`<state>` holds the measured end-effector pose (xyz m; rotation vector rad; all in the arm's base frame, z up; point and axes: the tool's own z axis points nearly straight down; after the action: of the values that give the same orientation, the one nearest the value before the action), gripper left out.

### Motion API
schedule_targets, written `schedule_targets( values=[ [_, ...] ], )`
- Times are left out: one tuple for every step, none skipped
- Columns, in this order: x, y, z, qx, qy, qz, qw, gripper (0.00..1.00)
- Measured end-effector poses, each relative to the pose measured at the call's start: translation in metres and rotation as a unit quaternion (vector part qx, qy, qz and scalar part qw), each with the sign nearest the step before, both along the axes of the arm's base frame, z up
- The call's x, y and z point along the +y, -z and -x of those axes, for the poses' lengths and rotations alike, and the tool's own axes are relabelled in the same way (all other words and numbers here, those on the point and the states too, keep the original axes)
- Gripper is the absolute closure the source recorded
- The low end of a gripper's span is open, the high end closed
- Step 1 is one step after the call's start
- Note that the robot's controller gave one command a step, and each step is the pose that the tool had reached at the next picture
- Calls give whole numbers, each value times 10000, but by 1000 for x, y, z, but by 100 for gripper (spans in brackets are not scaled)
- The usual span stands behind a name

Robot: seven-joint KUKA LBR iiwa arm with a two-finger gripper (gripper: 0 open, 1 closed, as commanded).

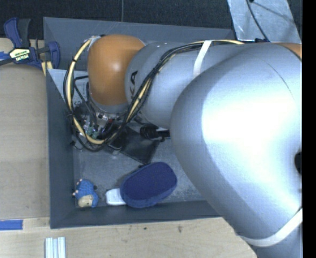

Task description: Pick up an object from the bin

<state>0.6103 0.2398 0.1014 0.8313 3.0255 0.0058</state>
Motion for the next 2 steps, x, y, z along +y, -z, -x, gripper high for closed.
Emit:
schedule_targets(
  values=[
    [0,0,3,-2,1148,-3,9934,0],
    [-12,26,8,-66,2470,-24,9690,0]
  ],
)
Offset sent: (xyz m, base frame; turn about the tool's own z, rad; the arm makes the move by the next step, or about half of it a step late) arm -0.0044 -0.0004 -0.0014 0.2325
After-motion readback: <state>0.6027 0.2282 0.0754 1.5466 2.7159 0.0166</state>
